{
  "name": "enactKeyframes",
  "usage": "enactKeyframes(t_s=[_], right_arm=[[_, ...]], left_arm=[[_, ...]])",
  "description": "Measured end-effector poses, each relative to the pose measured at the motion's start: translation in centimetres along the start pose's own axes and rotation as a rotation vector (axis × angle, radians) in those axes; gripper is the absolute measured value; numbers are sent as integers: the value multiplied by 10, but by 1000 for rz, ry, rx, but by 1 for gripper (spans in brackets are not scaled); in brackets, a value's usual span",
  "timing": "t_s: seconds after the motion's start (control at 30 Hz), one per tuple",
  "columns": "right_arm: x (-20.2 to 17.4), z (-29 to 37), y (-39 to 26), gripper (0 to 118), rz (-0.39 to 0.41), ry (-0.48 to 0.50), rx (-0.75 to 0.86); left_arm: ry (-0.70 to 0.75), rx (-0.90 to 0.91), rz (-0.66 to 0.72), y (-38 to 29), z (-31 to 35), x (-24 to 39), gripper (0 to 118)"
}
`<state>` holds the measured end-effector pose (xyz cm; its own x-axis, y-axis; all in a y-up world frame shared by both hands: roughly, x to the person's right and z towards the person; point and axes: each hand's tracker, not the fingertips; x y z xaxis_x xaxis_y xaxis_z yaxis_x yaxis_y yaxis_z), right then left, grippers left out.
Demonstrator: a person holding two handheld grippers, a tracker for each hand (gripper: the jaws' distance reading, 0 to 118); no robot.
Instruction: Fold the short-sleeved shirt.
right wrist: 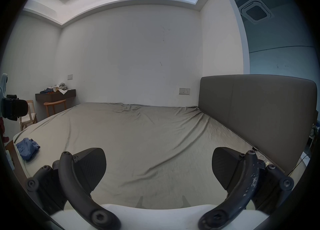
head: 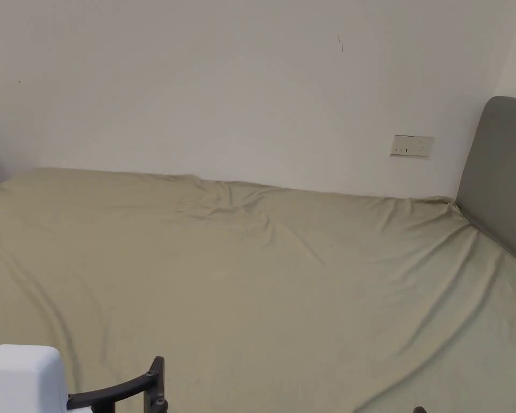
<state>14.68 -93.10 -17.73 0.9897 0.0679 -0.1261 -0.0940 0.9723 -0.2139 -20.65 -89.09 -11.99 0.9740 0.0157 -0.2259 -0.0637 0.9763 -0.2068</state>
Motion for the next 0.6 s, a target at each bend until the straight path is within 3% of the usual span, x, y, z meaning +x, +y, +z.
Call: enactKeyframes(t_s=[0.6], right_arm=[[3, -2, 1, 118, -11, -22, -11]], left_arm=[[23, -52, -30, -3, -10, 2, 118]])
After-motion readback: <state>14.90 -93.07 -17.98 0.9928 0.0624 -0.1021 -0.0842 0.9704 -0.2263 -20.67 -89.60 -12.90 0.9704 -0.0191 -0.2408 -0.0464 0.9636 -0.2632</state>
